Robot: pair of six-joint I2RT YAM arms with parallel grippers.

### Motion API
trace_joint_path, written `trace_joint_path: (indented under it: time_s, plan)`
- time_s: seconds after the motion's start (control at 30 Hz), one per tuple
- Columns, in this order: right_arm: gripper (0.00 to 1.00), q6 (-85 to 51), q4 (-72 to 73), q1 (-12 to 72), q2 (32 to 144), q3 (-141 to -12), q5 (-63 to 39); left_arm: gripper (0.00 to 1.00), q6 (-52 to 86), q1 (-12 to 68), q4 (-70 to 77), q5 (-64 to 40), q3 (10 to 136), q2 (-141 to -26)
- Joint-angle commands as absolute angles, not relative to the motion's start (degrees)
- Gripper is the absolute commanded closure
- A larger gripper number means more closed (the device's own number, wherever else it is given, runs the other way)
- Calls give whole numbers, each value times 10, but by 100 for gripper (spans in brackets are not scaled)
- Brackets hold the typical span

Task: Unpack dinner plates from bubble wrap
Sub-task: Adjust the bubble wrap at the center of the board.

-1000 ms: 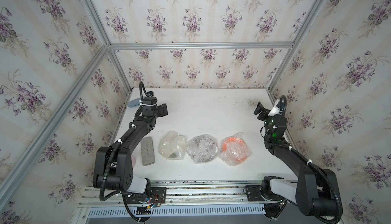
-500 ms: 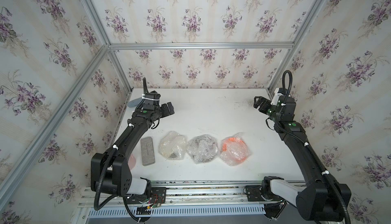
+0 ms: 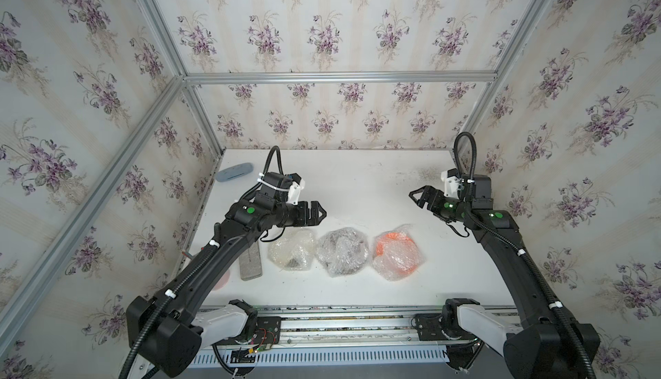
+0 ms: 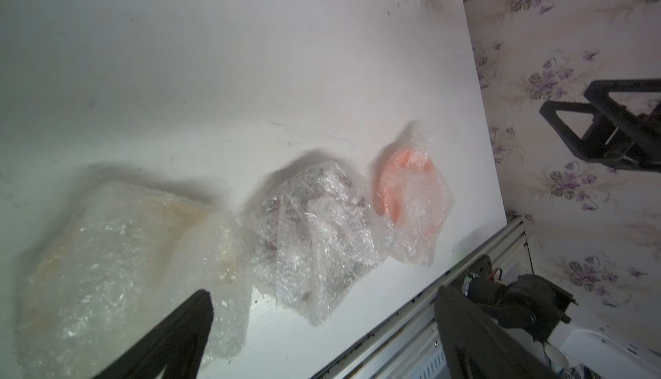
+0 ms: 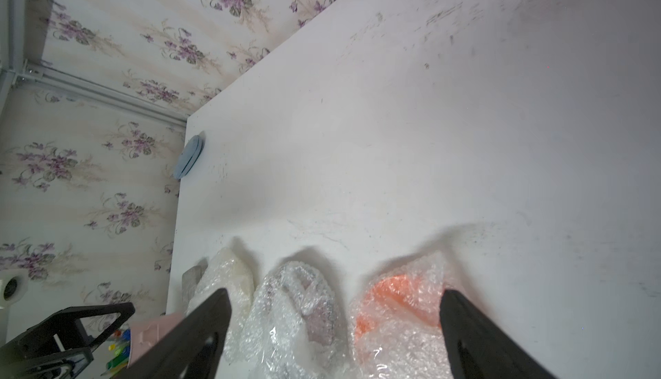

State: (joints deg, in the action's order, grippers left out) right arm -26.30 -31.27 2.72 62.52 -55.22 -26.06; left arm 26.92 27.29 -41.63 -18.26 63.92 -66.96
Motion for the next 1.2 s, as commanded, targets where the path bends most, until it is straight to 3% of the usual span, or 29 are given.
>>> trace_joint_path:
  time_s: [0.0, 0.27, 0.47, 0.7, 0.9, 1.17]
  plan:
    - [8, -286, -347, 49, 628, -549, -291, 1, 325, 311, -483, -173, 620, -630]
    - [9, -303, -376, 158, 609, -526, -257, 1, 461, 408, -500, -142, 508, -488]
    - [9, -307, -445, 171, 560, -490, -234, 1, 486, 444, -491, -130, 463, -460]
    - [11, -408, -448, 197, 500, -398, -221, 1, 460, 444, -465, -185, 468, -520]
    - [11, -480, -448, 213, 480, -354, -192, 1, 481, 446, -348, -273, 429, -552]
    - [11, -495, -419, 214, 484, -353, -178, 1, 454, 497, -304, -308, 490, -722]
